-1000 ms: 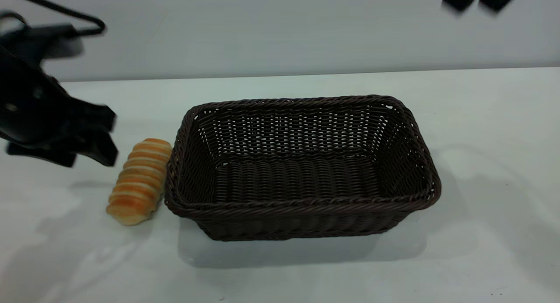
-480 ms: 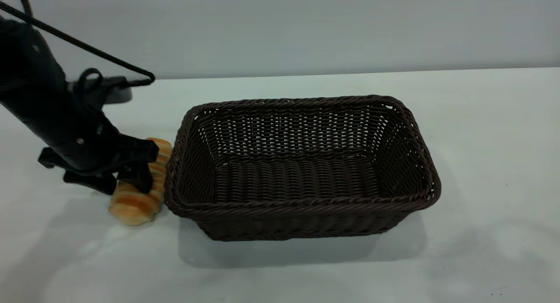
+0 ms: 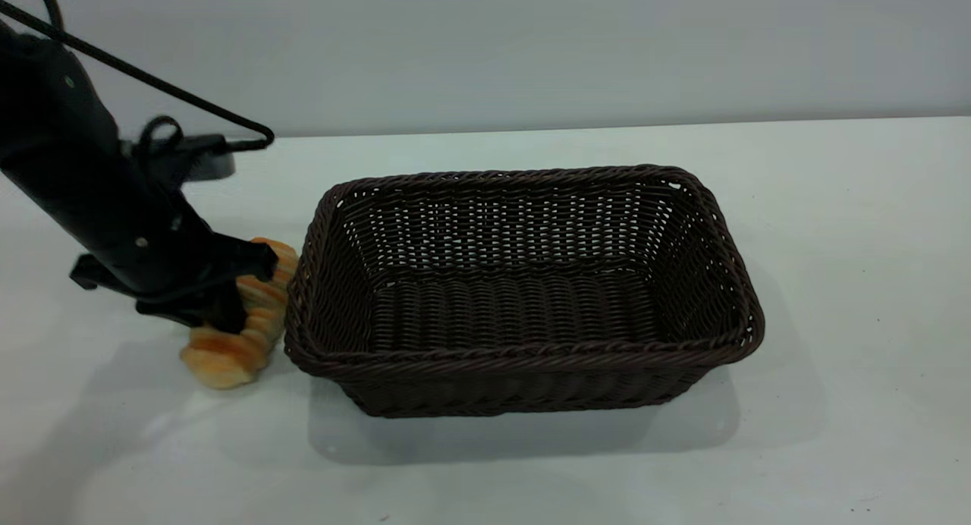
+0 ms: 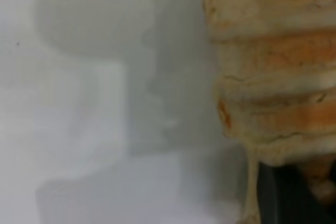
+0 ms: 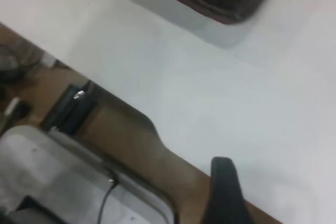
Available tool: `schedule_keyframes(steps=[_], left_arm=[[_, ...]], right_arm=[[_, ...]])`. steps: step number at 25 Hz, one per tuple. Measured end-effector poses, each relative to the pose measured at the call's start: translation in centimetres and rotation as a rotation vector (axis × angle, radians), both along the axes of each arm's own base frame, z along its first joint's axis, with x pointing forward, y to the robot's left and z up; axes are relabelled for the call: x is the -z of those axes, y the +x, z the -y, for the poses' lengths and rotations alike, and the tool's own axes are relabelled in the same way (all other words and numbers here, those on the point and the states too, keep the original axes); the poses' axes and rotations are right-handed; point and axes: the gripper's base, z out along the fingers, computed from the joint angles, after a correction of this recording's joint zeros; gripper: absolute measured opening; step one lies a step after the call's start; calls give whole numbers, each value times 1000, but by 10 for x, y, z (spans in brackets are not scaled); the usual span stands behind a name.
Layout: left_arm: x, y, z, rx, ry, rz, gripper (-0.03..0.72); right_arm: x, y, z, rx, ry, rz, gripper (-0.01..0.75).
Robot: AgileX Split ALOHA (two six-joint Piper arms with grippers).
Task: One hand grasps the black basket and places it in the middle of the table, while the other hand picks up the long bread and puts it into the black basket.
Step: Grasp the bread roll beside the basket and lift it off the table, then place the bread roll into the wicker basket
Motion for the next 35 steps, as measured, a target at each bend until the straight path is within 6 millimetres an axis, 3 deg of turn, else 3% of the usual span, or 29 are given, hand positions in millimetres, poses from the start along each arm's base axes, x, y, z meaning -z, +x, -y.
schedule_keyframes(steps=[3,8,11,13,18,20,24,28,31,35], left_arm=[[-33,2,-11,19,1,46,94],[-117,-3,-21,42,4,229,91],[-155,-13,-5,91,-6,328,91],[-165,-20,18,160,-21,354,91],[-149,-34,87,299,-92,326,87],[-133,-38,113,338,-108,322,87],[-90,-44,147,351,-119,279,87],[-53,-49,163,372,-91,233,86],[-42,-51,165,377,-80,221,119],[-48,-48,165,369,-85,251,312]], right_arm=[[17,-22,8,24,-22,38,556],[53,-45,16,57,-37,44,556],[68,-53,18,73,-25,40,556],[68,-55,18,80,-14,80,557],[68,-57,21,100,-22,119,557],[68,-57,21,104,-23,121,557],[74,-52,21,127,-5,133,557],[73,-51,21,140,3,141,558],[74,-51,21,141,3,141,558],[73,-51,21,142,4,141,558]])
